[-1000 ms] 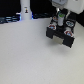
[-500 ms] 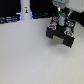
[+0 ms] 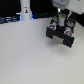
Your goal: Open the kcup holder, insert the kcup into the holder, and close the kcup holder
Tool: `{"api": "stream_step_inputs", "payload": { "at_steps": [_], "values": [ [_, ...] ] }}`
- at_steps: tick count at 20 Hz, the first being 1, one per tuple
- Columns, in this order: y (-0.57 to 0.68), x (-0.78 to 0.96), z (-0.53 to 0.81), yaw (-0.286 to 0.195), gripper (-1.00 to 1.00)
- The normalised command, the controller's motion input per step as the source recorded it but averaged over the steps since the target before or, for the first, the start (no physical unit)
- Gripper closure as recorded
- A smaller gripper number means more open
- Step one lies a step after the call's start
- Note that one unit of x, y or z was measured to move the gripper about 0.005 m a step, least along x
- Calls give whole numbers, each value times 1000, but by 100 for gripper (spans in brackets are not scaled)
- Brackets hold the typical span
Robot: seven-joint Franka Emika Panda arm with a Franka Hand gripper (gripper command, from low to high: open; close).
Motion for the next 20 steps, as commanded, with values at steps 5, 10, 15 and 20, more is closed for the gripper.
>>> {"api": "stream_step_inputs", "payload": {
  "at_steps": [5, 10, 15, 20],
  "values": [
    [74, 136, 101, -11, 100],
    [164, 200, 302, -23, 100],
    [17, 63, -181, 5, 100],
    [13, 27, -272, 18, 100]
  ]
}}
